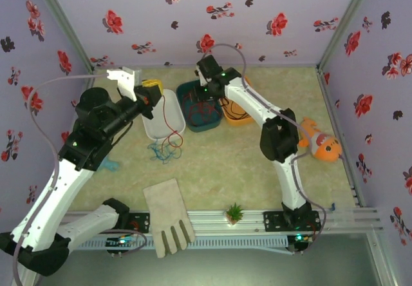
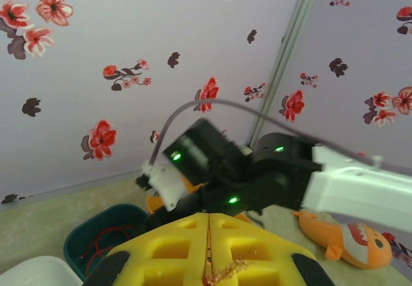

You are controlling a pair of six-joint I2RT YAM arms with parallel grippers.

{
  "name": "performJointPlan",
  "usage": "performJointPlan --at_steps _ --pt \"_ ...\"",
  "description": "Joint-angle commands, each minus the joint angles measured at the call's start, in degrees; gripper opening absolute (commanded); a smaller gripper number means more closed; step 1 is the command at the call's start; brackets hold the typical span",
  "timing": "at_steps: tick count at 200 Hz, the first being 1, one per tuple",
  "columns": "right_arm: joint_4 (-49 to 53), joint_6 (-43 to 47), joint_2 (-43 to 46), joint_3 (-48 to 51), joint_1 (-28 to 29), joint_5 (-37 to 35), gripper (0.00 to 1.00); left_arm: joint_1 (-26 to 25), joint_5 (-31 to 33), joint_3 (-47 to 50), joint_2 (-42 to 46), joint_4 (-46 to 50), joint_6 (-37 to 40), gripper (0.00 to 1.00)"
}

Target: Untangle the cables

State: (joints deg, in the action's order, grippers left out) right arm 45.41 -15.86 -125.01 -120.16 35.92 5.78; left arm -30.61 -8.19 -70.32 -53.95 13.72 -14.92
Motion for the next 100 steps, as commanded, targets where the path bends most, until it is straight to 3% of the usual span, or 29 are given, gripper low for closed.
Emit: performJointPlan --at_steps 1,39,73,100 --pt "0.5 1.3 5.8 1.8 0.2 -2.8 0.51 1.2 -0.5 -0.3 -0.7 -1.9 -1.4 0.0" --pt "0.0 1.6 12.6 5.6 0.0 -7.7 0.52 2.9 -0.7 -1.6 -3.2 -2.8 -2.2 0.0" --pt "-3.1 0.5 22.5 15.2 -0.1 -13.3 0.56 3.4 -1.0 -3.4 -5.7 -3.7 -2.1 0.0" --pt "-9.1 -1.3 33.3 26.3 -0.7 -15.7 0.66 3.5 -1.5 -4.8 -7.6 -4.3 -2.4 0.0"
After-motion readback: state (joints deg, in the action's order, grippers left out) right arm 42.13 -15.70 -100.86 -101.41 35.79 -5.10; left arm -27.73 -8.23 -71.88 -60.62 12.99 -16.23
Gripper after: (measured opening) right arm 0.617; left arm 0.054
